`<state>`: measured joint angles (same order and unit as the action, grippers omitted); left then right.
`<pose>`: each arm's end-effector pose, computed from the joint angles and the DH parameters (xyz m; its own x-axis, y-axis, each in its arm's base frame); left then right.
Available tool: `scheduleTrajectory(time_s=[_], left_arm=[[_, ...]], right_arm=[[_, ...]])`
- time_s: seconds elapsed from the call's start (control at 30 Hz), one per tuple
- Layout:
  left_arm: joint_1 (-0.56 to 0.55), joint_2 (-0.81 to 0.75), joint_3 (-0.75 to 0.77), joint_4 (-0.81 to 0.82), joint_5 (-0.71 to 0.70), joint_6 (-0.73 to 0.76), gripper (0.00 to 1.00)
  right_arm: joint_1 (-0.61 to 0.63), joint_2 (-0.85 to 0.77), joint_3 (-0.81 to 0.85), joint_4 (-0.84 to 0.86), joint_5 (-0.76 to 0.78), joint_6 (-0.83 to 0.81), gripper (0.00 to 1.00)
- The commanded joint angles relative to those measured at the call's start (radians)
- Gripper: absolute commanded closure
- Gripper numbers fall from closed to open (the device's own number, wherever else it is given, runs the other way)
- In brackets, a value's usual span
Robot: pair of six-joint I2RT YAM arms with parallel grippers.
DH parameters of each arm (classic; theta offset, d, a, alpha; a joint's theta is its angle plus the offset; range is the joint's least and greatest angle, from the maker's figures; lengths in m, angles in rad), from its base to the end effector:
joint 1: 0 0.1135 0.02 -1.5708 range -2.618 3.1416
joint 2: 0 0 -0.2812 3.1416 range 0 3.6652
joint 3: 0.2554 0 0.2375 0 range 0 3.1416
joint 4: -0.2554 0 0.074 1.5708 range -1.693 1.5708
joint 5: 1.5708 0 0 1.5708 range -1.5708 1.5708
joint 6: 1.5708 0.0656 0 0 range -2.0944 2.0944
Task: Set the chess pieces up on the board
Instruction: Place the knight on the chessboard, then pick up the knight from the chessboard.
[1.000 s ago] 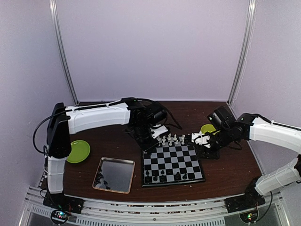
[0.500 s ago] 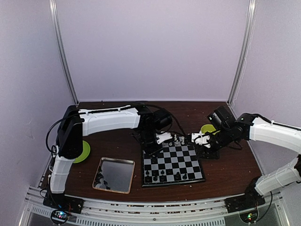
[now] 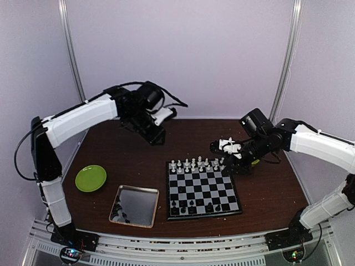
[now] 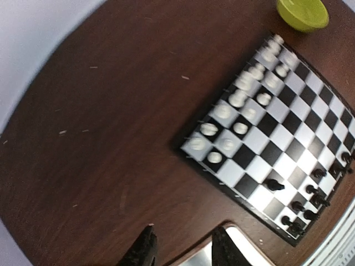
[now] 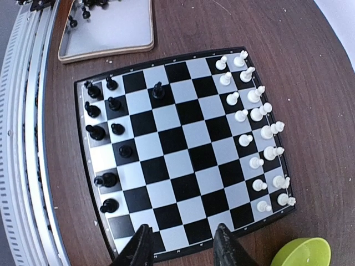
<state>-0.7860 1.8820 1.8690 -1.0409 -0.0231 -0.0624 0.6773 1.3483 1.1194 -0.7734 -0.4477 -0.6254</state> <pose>0.2877 -0.2859 0.3169 -0.6568 0.5693 -0.4945 0.6596 0.7515 -0.0108 0.1903 0.1895 0.2819 -0.0954 -0.7539 -0.6500 -0.9897 0.1419 -0.0194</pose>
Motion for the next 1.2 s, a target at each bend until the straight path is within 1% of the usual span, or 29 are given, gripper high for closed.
scheduleTrajectory(time_s=[0.0,0.1,0.23,0.27,0.4,0.53,0.8,0.93,1.07,1.17], left_arm=[[0.134,-0.180,-0.135,0.208,-0.082,-0.031,0.62],[0.209,-0.293,-0.252,0.321,-0.055,-0.011,0.56],[0.287,-0.409,-0.433,0.477,0.004,-0.012,0.56],[0.294,-0.417,-0.443,0.485,0.003,-0.016,0.56],[0.295,-0.410,-0.405,0.436,0.005,-0.014,0.56],[0.295,-0.432,-0.411,0.436,0.019,-0.017,0.56],[0.295,-0.444,-0.407,0.425,0.033,-0.014,0.57],[0.295,-0.440,-0.408,0.424,0.044,-0.014,0.57],[0.294,-0.433,-0.409,0.425,0.050,-0.014,0.57],[0.295,-0.428,-0.409,0.423,0.055,-0.015,0.57]], right_arm=[[0.050,0.140,0.131,-0.008,0.014,0.104,0.61],[0.096,0.255,0.220,-0.032,0.030,0.150,0.58],[0.151,0.415,0.334,-0.060,0.007,0.185,0.58],[0.160,0.450,0.368,-0.064,0.002,0.198,0.57],[0.185,0.599,0.501,-0.099,0.008,0.246,0.58],[0.200,0.720,0.616,-0.167,-0.023,0.255,0.57],[0.222,0.792,0.638,-0.167,0.015,0.291,0.58],[0.222,0.812,0.640,-0.163,0.029,0.301,0.63],[0.222,0.830,0.649,-0.164,0.019,0.307,0.70],[0.222,0.833,0.656,-0.165,0.017,0.306,0.78]])
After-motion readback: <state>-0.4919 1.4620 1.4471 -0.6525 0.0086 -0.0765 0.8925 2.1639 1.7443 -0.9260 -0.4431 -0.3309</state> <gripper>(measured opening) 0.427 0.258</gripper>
